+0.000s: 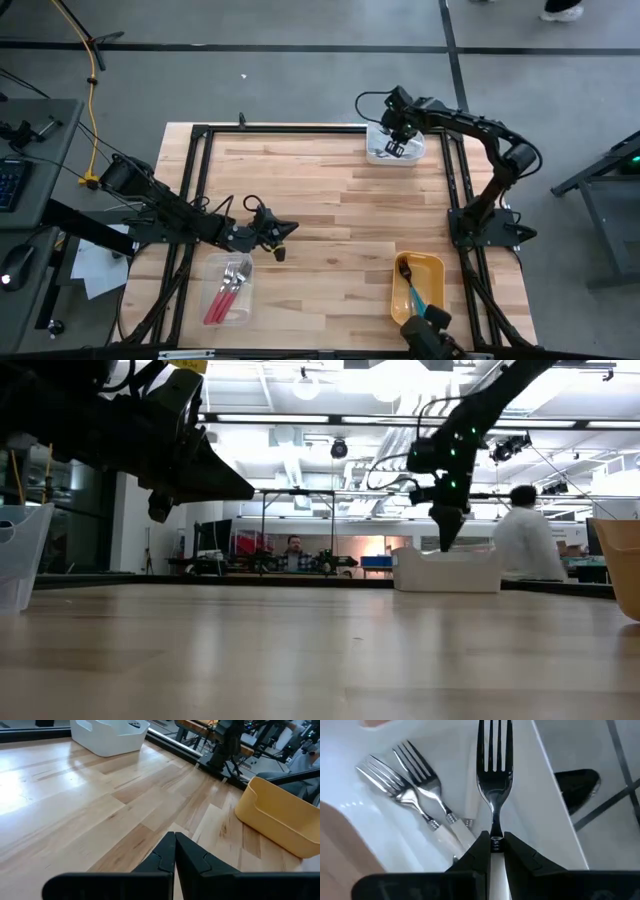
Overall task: Sort silverware by color (type)
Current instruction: Put the white fork into the white bin, then return to Home Position
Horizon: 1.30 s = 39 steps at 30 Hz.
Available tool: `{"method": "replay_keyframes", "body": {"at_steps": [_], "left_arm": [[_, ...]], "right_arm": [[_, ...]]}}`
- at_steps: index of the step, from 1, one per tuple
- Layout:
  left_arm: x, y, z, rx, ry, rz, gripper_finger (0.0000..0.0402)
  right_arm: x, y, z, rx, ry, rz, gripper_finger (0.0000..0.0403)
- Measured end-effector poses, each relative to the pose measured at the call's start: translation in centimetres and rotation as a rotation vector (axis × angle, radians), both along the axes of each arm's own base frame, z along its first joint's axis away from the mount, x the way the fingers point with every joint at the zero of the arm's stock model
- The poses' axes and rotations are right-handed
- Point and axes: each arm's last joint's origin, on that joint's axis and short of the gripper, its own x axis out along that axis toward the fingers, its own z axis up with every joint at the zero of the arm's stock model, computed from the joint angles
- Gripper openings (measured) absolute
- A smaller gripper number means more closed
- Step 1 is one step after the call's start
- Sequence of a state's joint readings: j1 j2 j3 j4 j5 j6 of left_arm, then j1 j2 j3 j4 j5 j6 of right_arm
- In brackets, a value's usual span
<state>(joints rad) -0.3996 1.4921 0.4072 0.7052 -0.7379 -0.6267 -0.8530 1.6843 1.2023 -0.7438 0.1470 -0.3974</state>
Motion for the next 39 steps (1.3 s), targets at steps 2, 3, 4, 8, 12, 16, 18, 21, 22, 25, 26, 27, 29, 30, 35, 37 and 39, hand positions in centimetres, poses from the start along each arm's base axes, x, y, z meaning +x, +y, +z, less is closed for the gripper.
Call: {"method": "replay_keyframes", "body": {"at_steps": [2,3,4,8,12,16,18,21,22,25,26,27,29,30,35,37,39], "left_arm": [[0.0,0.0,0.0,-0.001,-0.001,-0.001,0.0],[0.0,0.0,0.0,-0.001,-0.001,-0.001,0.0],[0.0,0.0,0.0,-0.001,-0.001,-0.001,0.0],[0.0,0.0,0.0,-0.002,-0.003,0.0,0.0],[0.0,0.0,0.0,0.023,0.006,-0.007,0.0],[0.1,0.2,0.2,0.07,0.024,-0.03,0.0],[0.1,0.5,0.7,0.107,0.029,-0.06,0.0],[0.2,1.4,1.9,0.171,0.015,-0.098,0.0],[0.1,1.8,2.4,0.188,0.008,-0.115,0.0],[0.1,2.9,3.8,0.225,-0.029,-0.199,0.0],[0.0,3.3,4.3,0.241,-0.04,-0.229,0.0],[-0.1,3.6,4.7,0.26,-0.054,-0.258,0.0],[-0.2,4.3,5.4,0.295,-0.075,-0.302,0.0],[-0.3,4.6,5.7,0.311,-0.084,-0.322,0.0],[-0.4,6.4,6.4,0.378,-0.105,-0.381,0.0],[-0.3,7.2,6.4,0.396,-0.105,-0.395,0.0],[-0.3,7.9,6.4,0.405,-0.101,-0.403,0.0]], "right_arm": [[-0.3,-0.2,-0.8,0.018,-0.013,0.009,0.0027],[-0.3,-0.2,-1.1,0.029,-0.024,0.019,0.0027],[-0.4,-0.2,-1.4,0.037,-0.034,0.026,0.0027],[-0.4,0.0,-2.3,0.038,-0.063,0.041,0.0028],[-0.4,0.1,-2.4,0.05,-0.069,0.037,0.0041],[-0.4,0.0,-2.4,0.048,-0.074,0.028,0.0075],[-0.4,0.0,-2.4,0.046,-0.084,0.008,0.0092],[-0.3,0.0,-2.3,0.037,-0.096,-0.002,0.0113],[-0.4,0.0,-2.1,0.034,-0.1,-0.003,0.0118],[-0.5,0.2,-1.3,0.017,-0.115,-0.002,0.0121],[-0.6,0.4,-1.0,0.012,-0.123,-0.007,0.0118],[-0.6,0.6,-0.6,0.004,-0.133,-0.008,0.0114],[-0.5,1.1,0.4,-0.013,-0.164,-0.01,0.0097],[-0.3,1.5,0.9,-0.018,-0.187,0.001,0.0086],[1.4,3.8,2.9,-0.085,-0.364,0.121,0.0019],[2.1,5.1,2.9,-0.145,-0.439,0.177,0.0005],[2.7,6.5,2.5,-0.201,-0.525,0.221,0.0008]]}}
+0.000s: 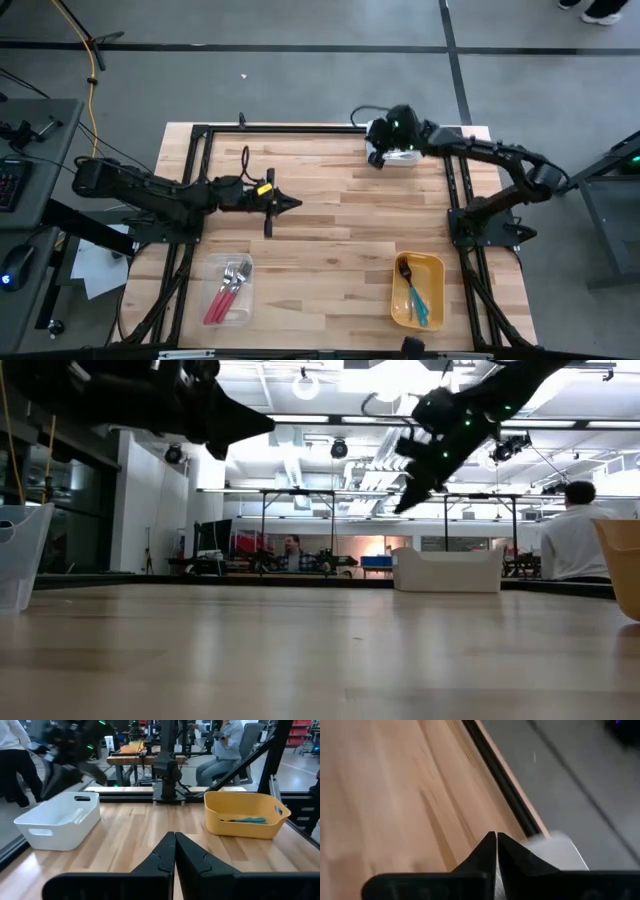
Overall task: Sort silverware by color (type)
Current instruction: Return to Home Position
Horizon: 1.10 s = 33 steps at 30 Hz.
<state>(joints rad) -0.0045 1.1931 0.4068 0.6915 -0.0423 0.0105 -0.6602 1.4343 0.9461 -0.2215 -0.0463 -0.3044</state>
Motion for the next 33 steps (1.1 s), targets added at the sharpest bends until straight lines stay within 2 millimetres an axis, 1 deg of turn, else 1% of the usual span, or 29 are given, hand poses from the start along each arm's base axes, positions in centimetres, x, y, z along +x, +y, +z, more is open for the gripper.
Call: {"method": "replay_keyframes", "body": {"at_steps": [4,7,9,12,17,20,24,27,33], "left_arm": [[0.0,1.0,0.0,0.03,0.0,-0.009,0.0],[-0.3,1.6,0.1,0.046,-0.012,-0.009,0.0],[-0.6,1.9,-0.3,0.046,-0.009,-0.001,0.0],[-1.6,2.2,-1.7,0.041,0.007,0.014,0.0],[-3.3,2.3,-2.7,0.038,-0.035,0.029,0.0],[-4.4,2.3,-2.6,0.043,-0.076,0.039,0.0],[-5.7,2.3,-2.6,0.045,-0.099,0.03,0.0],[-6.5,2.1,-2.5,0.025,-0.121,0.001,0.0],[-8.4,1.8,-3.1,0.001,-0.168,0.004,0.0]], "right_arm": [[0.6,3.1,-1.1,-0.086,-0.195,0.067,0.0008],[0.3,5.1,-2.0,-0.135,-0.329,0.109,0.0002],[-0.2,6.6,-2.5,-0.157,-0.393,0.143,0.0003],[-1.1,8.8,-2.8,-0.17,-0.465,0.179,0.0003],[-3.3,11.7,-3.3,-0.228,-0.492,0.191,0.0001],[-4.8,12.9,-3.5,-0.242,-0.525,0.21,0.0001],[-6.9,14.1,-4.1,-0.237,-0.578,0.234,0.0001],[-8.3,14.6,-4.9,-0.239,-0.608,0.244,0.0],[-10.7,15.1,-6.5,-0.279,-0.655,0.206,0.0]]}}
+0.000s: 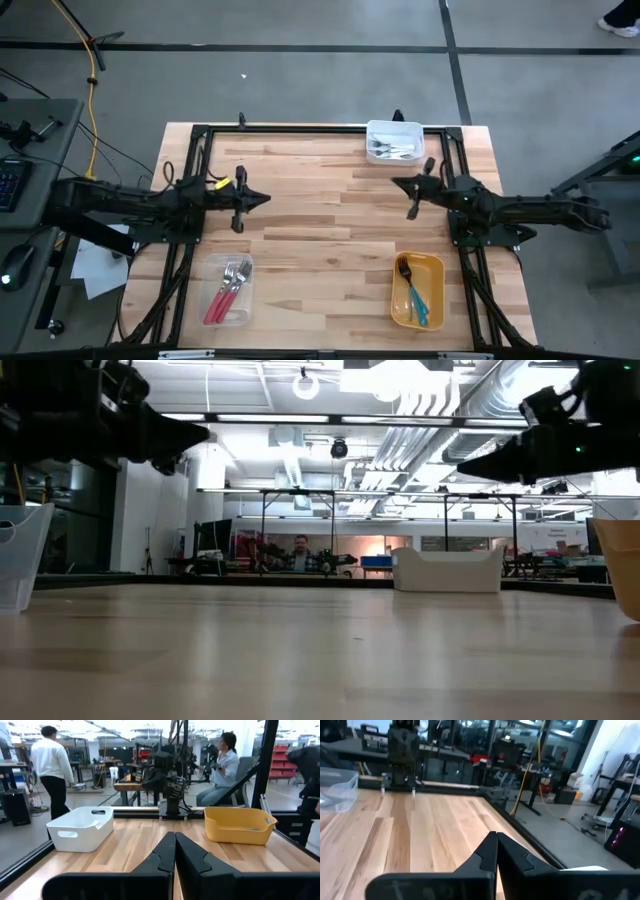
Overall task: Sort silverware by color (type)
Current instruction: Return to Home Position
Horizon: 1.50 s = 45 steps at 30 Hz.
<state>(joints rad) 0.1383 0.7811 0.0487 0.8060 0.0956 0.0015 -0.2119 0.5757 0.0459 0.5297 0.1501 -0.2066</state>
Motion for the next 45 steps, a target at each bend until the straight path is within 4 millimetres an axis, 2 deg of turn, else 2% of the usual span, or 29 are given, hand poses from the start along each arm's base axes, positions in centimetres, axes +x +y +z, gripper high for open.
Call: {"method": "replay_keyframes", "body": {"at_steps": [3,17,28,34,45], "left_arm": [[-0.9,-0.1,-0.4,0.002,-0.022,0.005,0.0],[-3.1,0.4,-0.7,0.022,0.066,0.129,0.0],[-5.5,0.4,-0.9,0.021,0.058,0.21,0.0],[-5.5,0.6,-0.9,0.059,0.065,0.276,0.0],[-5.3,0.6,-1.2,-0.122,0.078,0.256,0.0]], "right_arm": [[-0.8,0.2,-0.4,-0.002,-0.041,0.017,0.0],[-3.3,0.6,-1.2,0.098,0.006,-0.012,0.0],[-4.0,0.5,-0.5,0.036,-0.066,-0.043,0.0],[-4.1,0.1,-0.5,0.05,-0.064,-0.086,0.0],[-3.9,-0.7,-1.1,0.074,-0.006,-0.162,0.0]]}}
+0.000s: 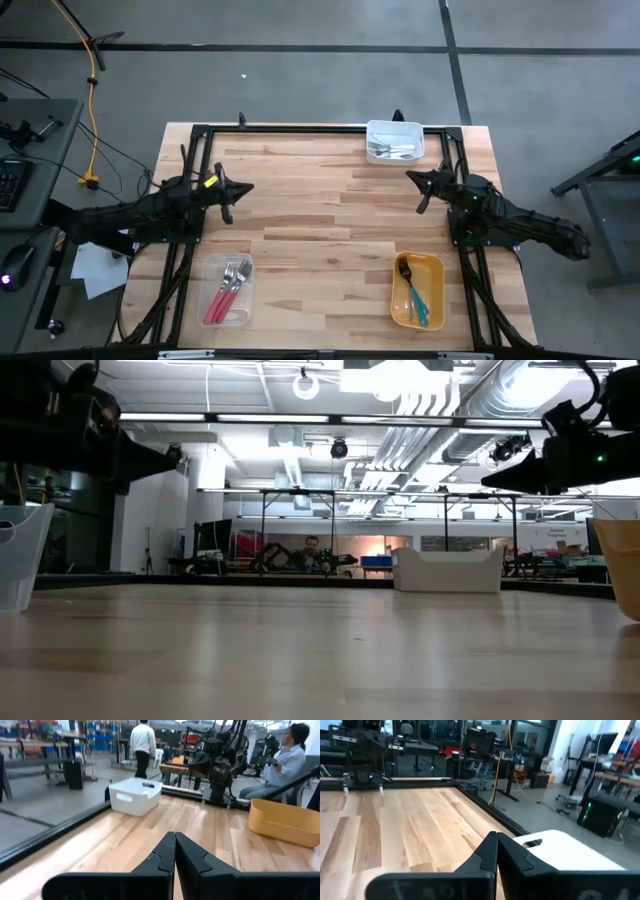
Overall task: Sort silverware by color (type)
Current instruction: Return to Home Position
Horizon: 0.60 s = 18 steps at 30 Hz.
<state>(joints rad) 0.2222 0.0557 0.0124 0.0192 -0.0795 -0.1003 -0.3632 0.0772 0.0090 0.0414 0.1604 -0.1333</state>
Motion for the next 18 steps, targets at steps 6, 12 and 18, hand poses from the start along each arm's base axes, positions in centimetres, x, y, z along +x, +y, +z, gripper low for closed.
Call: {"method": "replay_keyframes", "body": {"at_steps": [6,12,18], "left_arm": [[0.34,0.09,-0.48,-0.013,0.057,0.004,0.0],[0.44,0.11,-0.63,-0.106,0.046,0.01,0.0],[0.44,0.11,-0.63,-0.117,0.043,0.011,0.0]], "right_arm": [[0.18,-0.1,-0.28,0.153,-0.05,-0.008,0.0],[0.18,-0.1,-0.28,0.195,-0.074,-0.01,0.0],[0.18,-0.1,-0.3,0.196,-0.074,-0.01,0.0]]}}
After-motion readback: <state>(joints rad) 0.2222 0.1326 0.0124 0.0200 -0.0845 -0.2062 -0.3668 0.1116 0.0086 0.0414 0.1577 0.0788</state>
